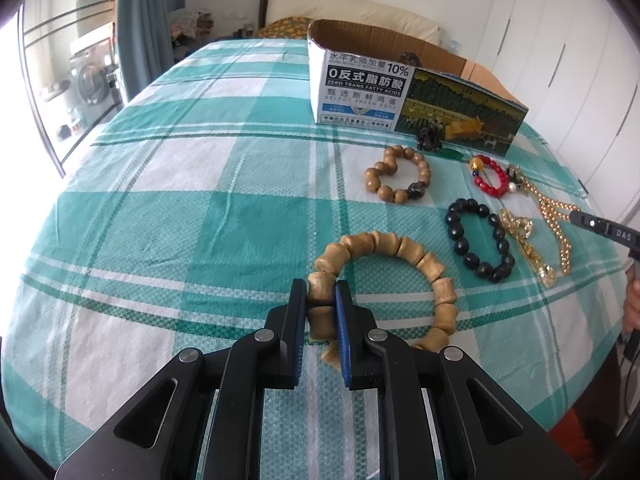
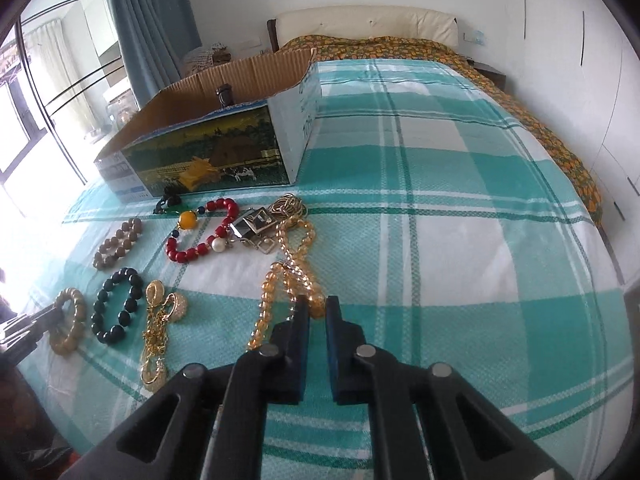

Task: Organize jewelry
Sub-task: 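Carry the wooden bracelet and gold chain toward the box with both tools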

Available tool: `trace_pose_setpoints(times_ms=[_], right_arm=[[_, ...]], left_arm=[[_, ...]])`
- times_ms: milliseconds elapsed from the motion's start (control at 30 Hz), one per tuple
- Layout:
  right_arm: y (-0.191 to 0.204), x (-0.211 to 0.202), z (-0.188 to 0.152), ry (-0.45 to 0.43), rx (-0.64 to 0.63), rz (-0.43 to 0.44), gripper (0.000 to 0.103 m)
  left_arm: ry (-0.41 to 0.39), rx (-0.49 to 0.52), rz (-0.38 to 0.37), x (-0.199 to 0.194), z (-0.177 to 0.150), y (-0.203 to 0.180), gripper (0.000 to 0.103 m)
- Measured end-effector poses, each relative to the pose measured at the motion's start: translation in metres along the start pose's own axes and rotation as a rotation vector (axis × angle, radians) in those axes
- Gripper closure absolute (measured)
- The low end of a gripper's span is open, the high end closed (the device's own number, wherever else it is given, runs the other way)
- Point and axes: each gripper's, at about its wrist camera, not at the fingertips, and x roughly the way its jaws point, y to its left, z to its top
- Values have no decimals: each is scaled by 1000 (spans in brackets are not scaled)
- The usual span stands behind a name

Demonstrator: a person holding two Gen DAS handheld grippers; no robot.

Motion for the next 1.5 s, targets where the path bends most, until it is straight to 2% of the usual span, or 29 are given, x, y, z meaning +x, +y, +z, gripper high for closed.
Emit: trace_pose_setpoints(times_ms=[167,333,567,800,1133,1500], right_arm=[[-9,-27,6,-68,33,31,95],[-3,-57,22,-122,-1,70,95],[4,-98,36,-192,-18,110,95],[20,-124,48,-231,-72,126,95],[41,-147,79,-275,-133,157,95],[76,-146,156,-327,-189,199,95]], left_arm=[[15,-38,-40,-1,4,4,90],[0,-40,-92,-13,14,1,91],[-35,-45,-186,-43,41,-5,91],[-45,-46,-238,-64,71,-9,91],[-83,28,-244,-83,119,-20,91],[-142,68,-237,-81,208,-30,91]])
